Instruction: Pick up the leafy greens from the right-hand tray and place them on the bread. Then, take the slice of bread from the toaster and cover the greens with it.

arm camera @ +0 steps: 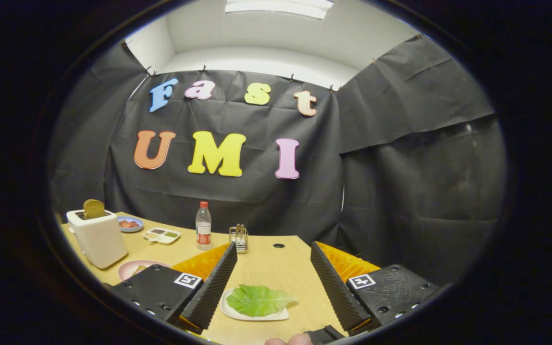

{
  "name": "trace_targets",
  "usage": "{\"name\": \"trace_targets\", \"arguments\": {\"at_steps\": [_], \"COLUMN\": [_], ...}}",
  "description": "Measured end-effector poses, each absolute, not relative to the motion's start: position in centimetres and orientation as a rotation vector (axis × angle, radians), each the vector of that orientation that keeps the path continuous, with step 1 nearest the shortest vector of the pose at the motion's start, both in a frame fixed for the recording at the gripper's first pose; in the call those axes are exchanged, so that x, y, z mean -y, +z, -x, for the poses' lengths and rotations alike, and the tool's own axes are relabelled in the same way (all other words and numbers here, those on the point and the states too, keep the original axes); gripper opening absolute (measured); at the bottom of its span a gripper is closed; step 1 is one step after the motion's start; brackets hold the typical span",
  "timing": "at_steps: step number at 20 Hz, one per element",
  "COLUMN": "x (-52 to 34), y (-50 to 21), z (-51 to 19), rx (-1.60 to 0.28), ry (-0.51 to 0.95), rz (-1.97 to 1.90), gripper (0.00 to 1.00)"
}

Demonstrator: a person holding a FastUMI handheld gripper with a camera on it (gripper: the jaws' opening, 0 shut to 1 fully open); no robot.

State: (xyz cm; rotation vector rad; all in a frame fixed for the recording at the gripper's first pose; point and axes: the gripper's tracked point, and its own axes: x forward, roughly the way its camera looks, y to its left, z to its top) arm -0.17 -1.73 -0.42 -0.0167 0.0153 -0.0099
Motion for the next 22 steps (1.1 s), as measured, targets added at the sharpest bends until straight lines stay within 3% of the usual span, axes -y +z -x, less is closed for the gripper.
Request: {"name": "trace_targets", "arguments": {"at_steps": [12, 22], "x": [6.7, 7.5], "y": [-4.1, -13.6], "z": [1.8, 0.1], "rx": [-0.094, -0.399], "ry": [-0.041, 0.010], "rz": [0.021, -0.118], "gripper": [0.95, 0.96]}}
